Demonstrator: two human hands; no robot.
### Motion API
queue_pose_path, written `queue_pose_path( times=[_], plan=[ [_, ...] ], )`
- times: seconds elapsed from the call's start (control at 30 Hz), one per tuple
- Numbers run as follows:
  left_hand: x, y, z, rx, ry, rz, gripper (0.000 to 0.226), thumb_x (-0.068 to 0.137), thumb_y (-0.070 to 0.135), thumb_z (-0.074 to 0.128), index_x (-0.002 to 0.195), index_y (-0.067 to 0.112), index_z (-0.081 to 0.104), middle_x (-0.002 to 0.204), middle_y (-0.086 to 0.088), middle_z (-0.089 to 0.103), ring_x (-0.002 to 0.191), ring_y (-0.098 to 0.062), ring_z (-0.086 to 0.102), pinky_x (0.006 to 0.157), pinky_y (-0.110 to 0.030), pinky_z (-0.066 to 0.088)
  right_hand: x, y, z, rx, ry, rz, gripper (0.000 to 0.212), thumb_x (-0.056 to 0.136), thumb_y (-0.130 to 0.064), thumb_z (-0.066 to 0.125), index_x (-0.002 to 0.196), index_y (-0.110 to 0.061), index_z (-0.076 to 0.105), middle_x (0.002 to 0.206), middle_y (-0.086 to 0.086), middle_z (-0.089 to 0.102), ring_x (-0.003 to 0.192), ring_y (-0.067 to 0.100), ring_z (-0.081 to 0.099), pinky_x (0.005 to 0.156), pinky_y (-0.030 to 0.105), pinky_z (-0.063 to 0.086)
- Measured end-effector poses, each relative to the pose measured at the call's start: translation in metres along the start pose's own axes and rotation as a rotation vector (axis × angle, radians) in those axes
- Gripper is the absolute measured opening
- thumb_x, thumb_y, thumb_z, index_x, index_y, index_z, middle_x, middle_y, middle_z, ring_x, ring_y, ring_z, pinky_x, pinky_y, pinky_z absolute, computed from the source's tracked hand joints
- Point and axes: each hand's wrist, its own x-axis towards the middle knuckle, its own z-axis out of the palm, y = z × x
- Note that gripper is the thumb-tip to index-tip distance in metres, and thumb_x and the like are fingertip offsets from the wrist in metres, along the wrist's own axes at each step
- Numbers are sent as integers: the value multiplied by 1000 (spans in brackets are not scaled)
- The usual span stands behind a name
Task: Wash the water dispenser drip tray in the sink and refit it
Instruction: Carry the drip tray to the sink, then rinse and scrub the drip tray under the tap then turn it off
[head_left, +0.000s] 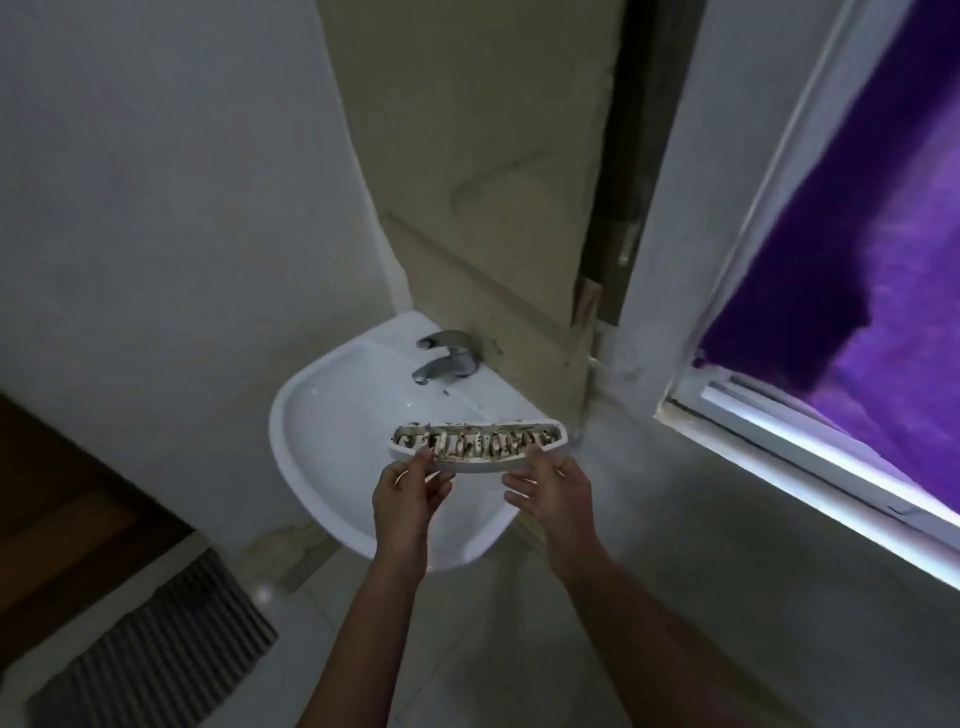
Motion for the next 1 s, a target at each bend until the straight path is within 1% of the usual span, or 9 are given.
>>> queue_pose_path(
  times=[0.13,0.27,0.4,0.5,0.67,0.73,0.83,1.0],
  plan=[
    [30,11,-15,-2,55,-16,28,89,26,65,103,3,57,100,-15,70,87,-27,70,78,-32,57,21,13,31,-38,-28,61,28,96,-21,64,109,4,59,91,22,71,81,31,74,65,35,61],
    [60,19,-28,6,81,-37,30,90,28,64,107,4,59,104,-13,70,95,-29,69,83,-34,57,37,23,58,-79,-54,89,28,96,-23,63,110,1,60,96,21,72,84,30,75,69,36,61],
    [94,24,-37,19,63,-58,37,88,31,66,111,3,60,107,-14,70,97,-27,69,81,-31,56,53,33,81,-87,-30,88,27,94,-27,66,106,-4,61,97,17,73,83,26,76,70,36,61],
    [123,28,-41,65,28,-76,38,89,30,64,114,3,61,108,-14,70,97,-26,69,79,-29,56,65,44,93,-65,7,90,30,94,-27,67,110,-2,61,95,16,74,84,27,76,70,37,61],
    [170,34,-49,131,-73,-162,40,90,32,63,116,2,59,108,-14,71,97,-26,70,73,-27,55,77,65,118,-25,108,84,29,96,-25,63,112,-1,61,101,19,73,88,31,75,74,40,62],
    [186,37,-54,152,-120,-200,38,92,27,61,118,-1,57,109,-16,70,96,-26,70,75,-30,56,81,73,130,0,158,90,28,97,-24,62,112,0,61,101,21,72,87,33,74,73,40,62],
    [212,44,-64,155,-211,-273,38,94,24,59,121,-4,54,114,-19,67,98,-29,69,82,-35,58,85,87,148,30,252,108,28,97,-25,61,113,-1,61,101,21,72,88,34,74,73,41,62],
    [254,52,-71,187,-354,-342,39,95,24,58,125,1,54,119,-17,65,99,-27,69,81,-32,59,95,110,173,100,368,142,34,96,-25,63,116,3,58,103,24,70,90,38,72,74,44,62]
  ],
)
